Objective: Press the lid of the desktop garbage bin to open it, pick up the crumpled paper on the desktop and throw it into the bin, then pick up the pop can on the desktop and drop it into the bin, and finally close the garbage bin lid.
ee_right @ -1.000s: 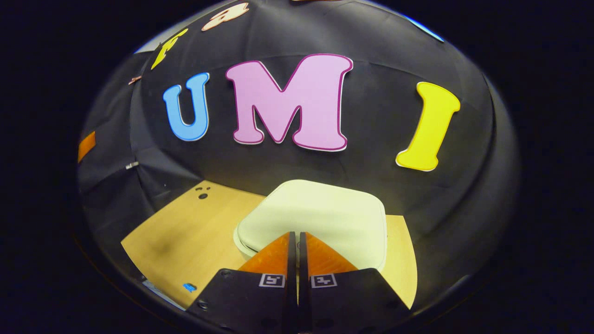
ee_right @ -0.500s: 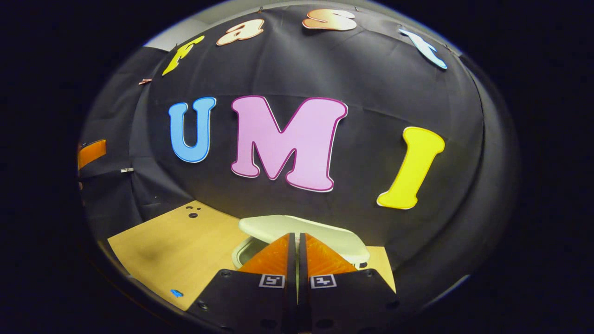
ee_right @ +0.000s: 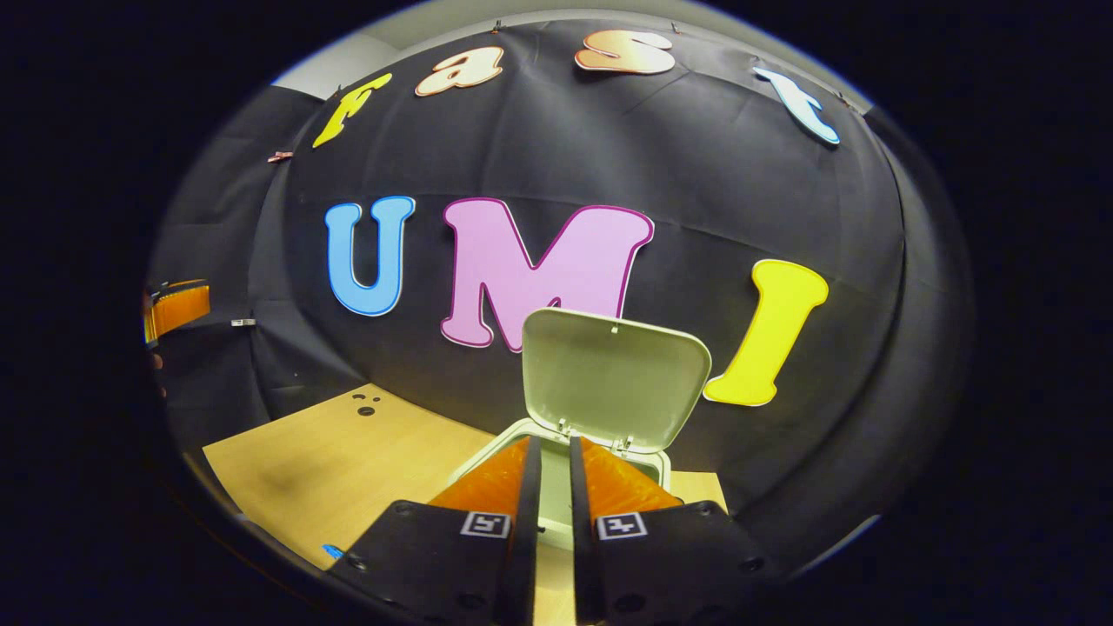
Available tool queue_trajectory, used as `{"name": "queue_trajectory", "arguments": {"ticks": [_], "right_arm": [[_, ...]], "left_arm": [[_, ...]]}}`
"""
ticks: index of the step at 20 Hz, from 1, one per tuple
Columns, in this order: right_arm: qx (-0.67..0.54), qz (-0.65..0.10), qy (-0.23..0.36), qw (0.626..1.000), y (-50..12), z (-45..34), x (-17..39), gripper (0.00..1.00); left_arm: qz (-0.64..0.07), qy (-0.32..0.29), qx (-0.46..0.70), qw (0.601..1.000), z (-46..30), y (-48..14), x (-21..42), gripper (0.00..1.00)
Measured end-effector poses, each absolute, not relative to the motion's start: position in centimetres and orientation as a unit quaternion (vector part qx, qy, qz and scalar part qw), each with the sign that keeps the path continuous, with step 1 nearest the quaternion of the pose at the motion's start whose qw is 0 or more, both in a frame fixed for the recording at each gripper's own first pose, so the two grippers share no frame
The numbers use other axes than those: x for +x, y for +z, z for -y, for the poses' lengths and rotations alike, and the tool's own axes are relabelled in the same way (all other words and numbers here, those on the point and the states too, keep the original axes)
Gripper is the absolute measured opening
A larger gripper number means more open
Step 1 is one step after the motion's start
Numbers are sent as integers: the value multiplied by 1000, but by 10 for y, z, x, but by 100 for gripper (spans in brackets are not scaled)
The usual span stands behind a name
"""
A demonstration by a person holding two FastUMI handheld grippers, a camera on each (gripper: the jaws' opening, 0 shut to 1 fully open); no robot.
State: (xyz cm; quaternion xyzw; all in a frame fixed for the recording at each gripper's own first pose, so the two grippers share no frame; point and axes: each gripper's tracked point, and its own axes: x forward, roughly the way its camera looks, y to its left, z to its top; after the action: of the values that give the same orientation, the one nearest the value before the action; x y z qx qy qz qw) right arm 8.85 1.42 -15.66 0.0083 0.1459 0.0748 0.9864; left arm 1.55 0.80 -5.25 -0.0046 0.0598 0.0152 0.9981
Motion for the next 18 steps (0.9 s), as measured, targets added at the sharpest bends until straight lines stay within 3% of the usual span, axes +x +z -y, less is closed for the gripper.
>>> {"name": "queue_trajectory", "arguments": {"ticks": [1,6,7,11,13,18], "right_arm": [[7,-144,76,987,-155,-15,85,30],[4,-124,82,989,-144,-25,70,51],[1,-122,87,989,-143,-30,65,63],[-11,-113,103,988,-139,-44,48,78],[-5,-112,109,988,-138,-51,40,83],[15,-120,121,985,-140,-61,17,86]], "left_arm": [[-63,14,-8,998,-8,-57,15,95],[-89,6,-14,996,-9,-83,2,95],[-96,4,-9,995,-9,-92,-1,95],[-128,-22,-7,991,2,-131,-18,95],[-148,-38,-17,988,10,-155,-27,95],[-216,-69,-11,974,24,-228,-47,95]]}}
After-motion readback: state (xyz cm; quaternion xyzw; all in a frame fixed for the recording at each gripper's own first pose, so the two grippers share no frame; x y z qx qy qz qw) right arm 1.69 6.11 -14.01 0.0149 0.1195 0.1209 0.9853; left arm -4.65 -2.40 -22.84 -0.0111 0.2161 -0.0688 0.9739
